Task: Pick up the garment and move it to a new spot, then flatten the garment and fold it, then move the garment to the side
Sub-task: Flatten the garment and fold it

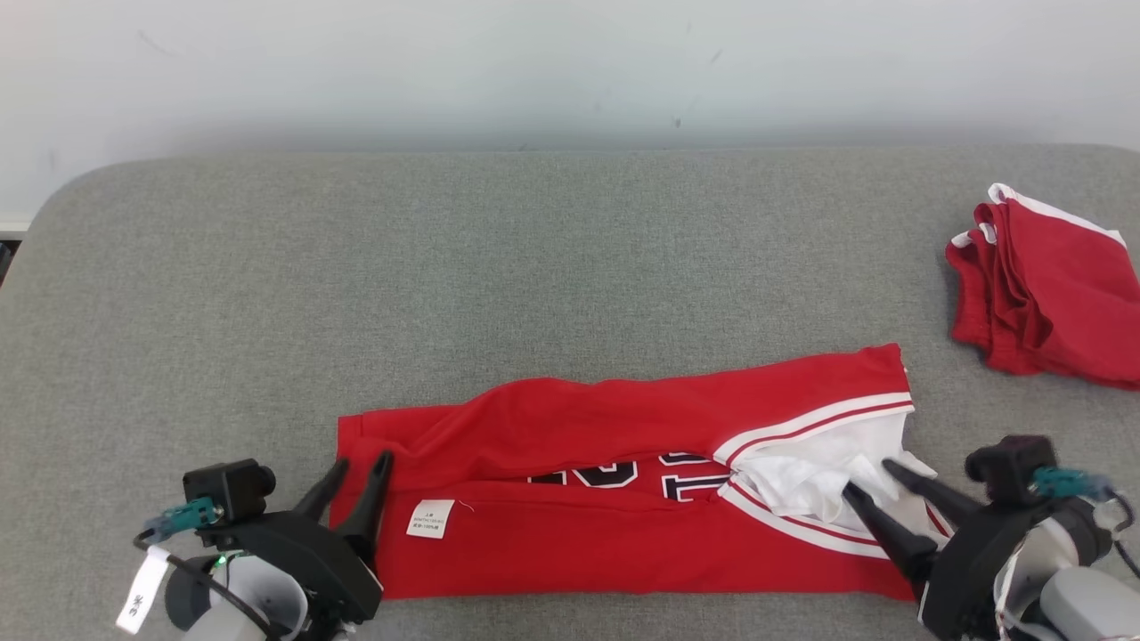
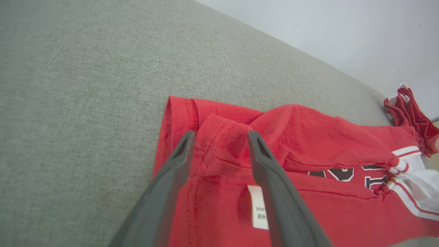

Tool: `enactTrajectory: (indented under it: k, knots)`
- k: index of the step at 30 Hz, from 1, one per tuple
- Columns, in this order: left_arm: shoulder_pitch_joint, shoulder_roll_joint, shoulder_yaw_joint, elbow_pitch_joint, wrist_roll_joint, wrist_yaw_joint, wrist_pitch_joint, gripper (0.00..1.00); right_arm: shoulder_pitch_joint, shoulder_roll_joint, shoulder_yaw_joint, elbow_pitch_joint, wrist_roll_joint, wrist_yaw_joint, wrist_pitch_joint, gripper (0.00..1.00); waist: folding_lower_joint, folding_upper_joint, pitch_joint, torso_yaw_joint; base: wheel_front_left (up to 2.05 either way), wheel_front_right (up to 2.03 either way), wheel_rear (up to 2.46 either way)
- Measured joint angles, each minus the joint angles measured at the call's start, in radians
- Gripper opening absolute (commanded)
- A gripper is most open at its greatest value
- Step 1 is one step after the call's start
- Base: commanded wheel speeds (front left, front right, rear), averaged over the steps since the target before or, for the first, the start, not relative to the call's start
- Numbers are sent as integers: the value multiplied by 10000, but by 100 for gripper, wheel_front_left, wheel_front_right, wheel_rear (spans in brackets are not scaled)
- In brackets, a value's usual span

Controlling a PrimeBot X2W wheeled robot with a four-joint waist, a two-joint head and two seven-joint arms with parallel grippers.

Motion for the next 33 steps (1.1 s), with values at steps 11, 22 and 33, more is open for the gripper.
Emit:
enactTrajectory:
  k: [11, 22, 33]
  knots:
    - [597, 362, 441, -1189, 685, 811, -1490, 100, 638, -58, -1273, -796, 1248, -297, -848, 100, -1, 0, -389, -1, 0, 0, 0]
    - [1668, 642, 550, -2826, 1547, 1248, -1760, 100, 1107, -278, -1515, -1055, 1009, -1524, -1003, 100, -1, 0, -609, 86, 0, 0, 0]
    - [2312, 518, 669, -3749, 2303, 1394, -1810, 100, 792, -240, -1241, -431, 775, -2270, 242, 100, -1, 2, -609, 453, 0, 0, 0]
